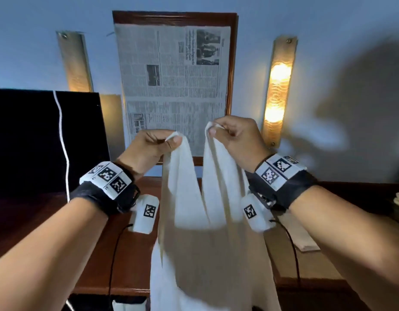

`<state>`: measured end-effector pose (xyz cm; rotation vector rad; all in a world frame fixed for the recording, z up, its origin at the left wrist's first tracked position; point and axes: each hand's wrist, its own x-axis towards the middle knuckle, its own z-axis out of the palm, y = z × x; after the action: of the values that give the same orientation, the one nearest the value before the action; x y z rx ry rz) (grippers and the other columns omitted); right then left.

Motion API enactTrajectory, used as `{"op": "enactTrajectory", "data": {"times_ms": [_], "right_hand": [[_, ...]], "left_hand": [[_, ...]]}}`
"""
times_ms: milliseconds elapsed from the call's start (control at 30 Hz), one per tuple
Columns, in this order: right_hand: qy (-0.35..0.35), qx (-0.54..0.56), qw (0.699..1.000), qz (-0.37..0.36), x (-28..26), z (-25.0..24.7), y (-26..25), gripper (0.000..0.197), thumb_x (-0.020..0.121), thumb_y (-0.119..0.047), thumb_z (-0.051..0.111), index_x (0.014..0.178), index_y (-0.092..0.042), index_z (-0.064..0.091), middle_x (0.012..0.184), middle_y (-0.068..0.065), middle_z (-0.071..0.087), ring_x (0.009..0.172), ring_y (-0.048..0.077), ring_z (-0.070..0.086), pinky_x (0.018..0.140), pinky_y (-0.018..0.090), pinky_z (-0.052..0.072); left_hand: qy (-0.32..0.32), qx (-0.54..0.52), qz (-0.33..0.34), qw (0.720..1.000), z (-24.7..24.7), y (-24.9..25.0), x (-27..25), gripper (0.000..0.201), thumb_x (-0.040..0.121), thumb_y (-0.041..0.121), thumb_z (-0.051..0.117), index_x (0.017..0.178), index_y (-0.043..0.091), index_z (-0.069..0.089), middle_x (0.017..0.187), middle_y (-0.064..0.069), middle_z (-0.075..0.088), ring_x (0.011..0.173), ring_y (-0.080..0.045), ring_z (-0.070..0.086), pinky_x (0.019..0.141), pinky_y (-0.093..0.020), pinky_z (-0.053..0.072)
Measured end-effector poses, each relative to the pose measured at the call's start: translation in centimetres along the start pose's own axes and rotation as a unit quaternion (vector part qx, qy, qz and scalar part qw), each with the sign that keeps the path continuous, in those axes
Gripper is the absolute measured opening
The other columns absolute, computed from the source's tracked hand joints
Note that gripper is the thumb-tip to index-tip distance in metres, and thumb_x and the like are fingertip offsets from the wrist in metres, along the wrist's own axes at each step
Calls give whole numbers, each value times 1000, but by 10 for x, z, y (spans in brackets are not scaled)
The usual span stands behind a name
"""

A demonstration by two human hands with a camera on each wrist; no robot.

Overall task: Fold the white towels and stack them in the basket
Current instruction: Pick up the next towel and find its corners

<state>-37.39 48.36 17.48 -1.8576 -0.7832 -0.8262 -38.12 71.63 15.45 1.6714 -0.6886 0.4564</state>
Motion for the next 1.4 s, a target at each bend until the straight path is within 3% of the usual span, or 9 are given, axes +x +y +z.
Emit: {"op": "enactTrajectory", "data": {"times_ms": [133,367,600,767,933,1033,1233,1300,1400], "right_hand": [[-26,22,999,-28,18,1,-31,17,90,-16,71,84,0,72,74,9,66,67,2,54,69,19,44],[-38,53,997,-47,31,-3,-52,16,91,-15,69,88,0,74,84,12,71,75,5,60,73,18,47],[-57,69,995,-45,37,-6,-46,13,92,-13,67,90,-1,73,84,9,71,77,3,61,77,17,48],[-107,74,991,-18,33,-2,-31,15,96,-17,63,109,-19,69,109,-2,70,104,5,63,96,22,46],[-162,229,953,113,21,6,-19,29,91,-27,59,98,0,66,95,11,58,90,20,52,86,33,41],[-111,204,965,120,15,13,-6,16,85,-28,60,82,-12,59,84,8,52,82,19,47,80,34,37],[-104,83,985,108,-19,26,34,17,95,-19,59,82,-13,51,79,2,55,75,10,55,72,29,41],[-124,47,985,106,-26,22,39,14,97,-13,60,86,-6,53,78,-2,60,72,6,56,71,25,44],[-137,16,985,108,-28,16,45,16,94,-13,64,81,-14,54,75,2,61,68,9,54,66,19,43]], "left_hand": [[24,-62,33,997,8,21,6,14,88,26,69,84,19,81,82,-6,73,76,-20,65,71,-30,53],[27,-125,41,991,23,37,17,21,92,18,63,88,0,70,63,0,63,49,-6,51,48,-16,41],[20,-165,34,985,30,29,29,18,94,16,65,95,0,74,96,-28,61,81,-29,59,68,-29,53],[16,-148,9,989,38,24,29,15,96,-4,56,83,2,57,65,-1,62,51,-4,56,51,-13,44],[26,-123,-45,991,40,7,27,17,93,-4,61,80,3,53,71,-8,57,58,-11,53,58,-19,46],[3,-86,-99,991,41,-1,18,21,99,9,58,85,-4,67,74,-8,69,62,-13,61,61,-22,49],[-23,-96,-191,977,56,-26,-8,39,101,31,53,77,26,83,90,3,78,90,-16,66,78,-21,52],[-60,-69,-174,980,57,-34,-8,34,92,39,67,94,8,79,99,-8,74,96,-24,64,87,-35,51],[-119,39,-125,984,62,-39,-6,50,92,38,69,93,-12,63,75,-20,57,68,-27,46,63,-41,40]]}}
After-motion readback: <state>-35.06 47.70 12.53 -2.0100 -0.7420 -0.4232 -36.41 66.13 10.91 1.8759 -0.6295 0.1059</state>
